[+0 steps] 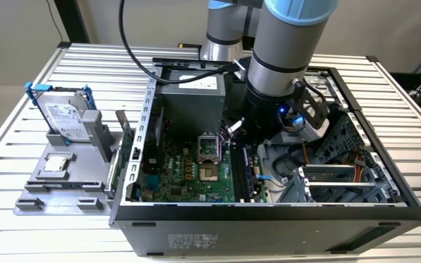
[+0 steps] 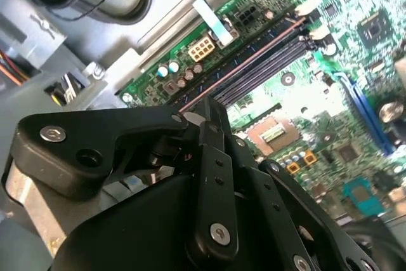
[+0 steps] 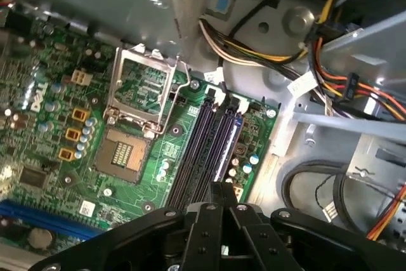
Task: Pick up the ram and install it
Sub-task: 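Press down the ram until it locks into place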
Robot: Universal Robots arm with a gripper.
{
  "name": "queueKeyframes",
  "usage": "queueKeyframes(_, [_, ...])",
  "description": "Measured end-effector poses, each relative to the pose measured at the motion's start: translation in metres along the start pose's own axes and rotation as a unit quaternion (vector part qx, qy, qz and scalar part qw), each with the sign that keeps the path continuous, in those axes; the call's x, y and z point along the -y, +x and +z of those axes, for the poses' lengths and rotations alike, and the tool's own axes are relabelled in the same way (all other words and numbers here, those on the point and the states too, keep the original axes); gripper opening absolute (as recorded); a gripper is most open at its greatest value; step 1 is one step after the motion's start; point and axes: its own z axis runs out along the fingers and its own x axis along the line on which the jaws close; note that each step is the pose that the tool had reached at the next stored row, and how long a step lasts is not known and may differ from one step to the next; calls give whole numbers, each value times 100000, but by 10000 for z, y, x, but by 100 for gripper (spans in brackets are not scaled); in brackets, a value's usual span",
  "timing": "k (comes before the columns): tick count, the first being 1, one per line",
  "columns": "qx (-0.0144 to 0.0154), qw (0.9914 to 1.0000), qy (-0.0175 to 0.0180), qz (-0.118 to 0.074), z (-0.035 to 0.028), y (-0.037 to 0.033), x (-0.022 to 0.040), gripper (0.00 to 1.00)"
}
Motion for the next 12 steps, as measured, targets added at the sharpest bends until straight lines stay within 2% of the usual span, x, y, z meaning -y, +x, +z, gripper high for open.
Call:
queueKeyframes(2, [-21, 99982, -64, -1880, 0, 0, 0, 0])
queueKeyframes(5, [-50, 99899, -163, -4495, 0, 0, 0, 0])
queueKeyframes(10, [-94, 99670, -293, -8114, 0, -2, 1, 0])
queueKeyframes(12, [-108, 99545, -348, -9526, 0, -3, 1, 0])
